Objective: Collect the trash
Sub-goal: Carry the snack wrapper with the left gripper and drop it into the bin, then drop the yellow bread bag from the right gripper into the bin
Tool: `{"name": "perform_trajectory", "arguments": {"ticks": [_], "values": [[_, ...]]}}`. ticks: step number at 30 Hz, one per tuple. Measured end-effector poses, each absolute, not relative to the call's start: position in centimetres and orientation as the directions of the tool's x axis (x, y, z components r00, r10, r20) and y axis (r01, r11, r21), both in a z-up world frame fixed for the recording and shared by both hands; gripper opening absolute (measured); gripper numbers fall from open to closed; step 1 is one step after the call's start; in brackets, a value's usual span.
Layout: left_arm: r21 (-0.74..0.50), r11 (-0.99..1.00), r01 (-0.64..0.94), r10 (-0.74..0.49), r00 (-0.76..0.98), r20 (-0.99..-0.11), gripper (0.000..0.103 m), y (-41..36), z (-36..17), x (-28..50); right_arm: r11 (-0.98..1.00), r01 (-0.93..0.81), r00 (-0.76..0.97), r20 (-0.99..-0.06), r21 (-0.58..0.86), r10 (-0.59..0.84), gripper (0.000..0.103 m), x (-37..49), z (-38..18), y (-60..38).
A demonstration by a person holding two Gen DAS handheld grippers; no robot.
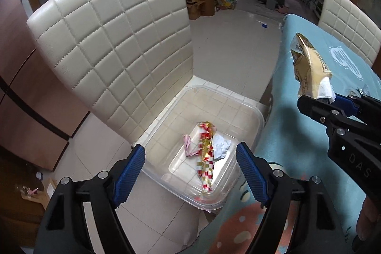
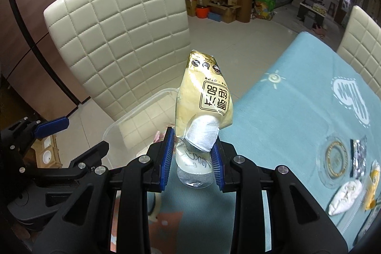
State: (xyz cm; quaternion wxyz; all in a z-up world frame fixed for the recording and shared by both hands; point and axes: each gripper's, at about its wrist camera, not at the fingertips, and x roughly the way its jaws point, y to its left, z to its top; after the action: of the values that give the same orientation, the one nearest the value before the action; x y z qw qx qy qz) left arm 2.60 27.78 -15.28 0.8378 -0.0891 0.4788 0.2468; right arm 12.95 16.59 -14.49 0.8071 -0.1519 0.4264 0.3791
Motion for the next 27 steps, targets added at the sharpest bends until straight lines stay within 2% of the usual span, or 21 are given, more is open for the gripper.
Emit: {"name": "perform_trajectory", "arguments": {"ticks": [8, 9, 13, 14, 27], "values": [[0.088, 0.827, -0.555, 0.345, 0.379, -0.859, 0.077, 29.2, -15.7, 1.2, 0.61, -0.787, 0.314, -0.791, 0.092, 0.525, 0.035, 12.4, -14.1, 19.1], [0.09, 0.824, -0.56, 0.349, 0.375, -0.859, 0.077, 29.2, -15.7, 1.0, 0.605, -0.79, 0.309, -0.791, 0.096, 0.529, 0.04, 12.3, -14.0, 19.3], [0.086, 0.81, -0.58, 0.353, 0.366, -0.861, 0.077, 29.6, -15.8, 0.5, 0.61, -0.787, 0.332, -0.77, 0.093, 0.545, 0.068, 11.9, -13.5, 19.4], [0.08, 0.807, -0.585, 0.351, 0.365, -0.862, 0.077, 29.7, -15.8, 0.4, 0.613, -0.784, 0.337, -0.764, 0.096, 0.55, 0.07, 11.8, -13.3, 19.3], [0.052, 0.814, -0.578, 0.337, 0.399, -0.853, 0.077, 29.0, -14.4, -0.4, 0.654, -0.752, 0.369, -0.769, 0.082, 0.521, 0.073, 10.9, -12.3, 16.3]]}}
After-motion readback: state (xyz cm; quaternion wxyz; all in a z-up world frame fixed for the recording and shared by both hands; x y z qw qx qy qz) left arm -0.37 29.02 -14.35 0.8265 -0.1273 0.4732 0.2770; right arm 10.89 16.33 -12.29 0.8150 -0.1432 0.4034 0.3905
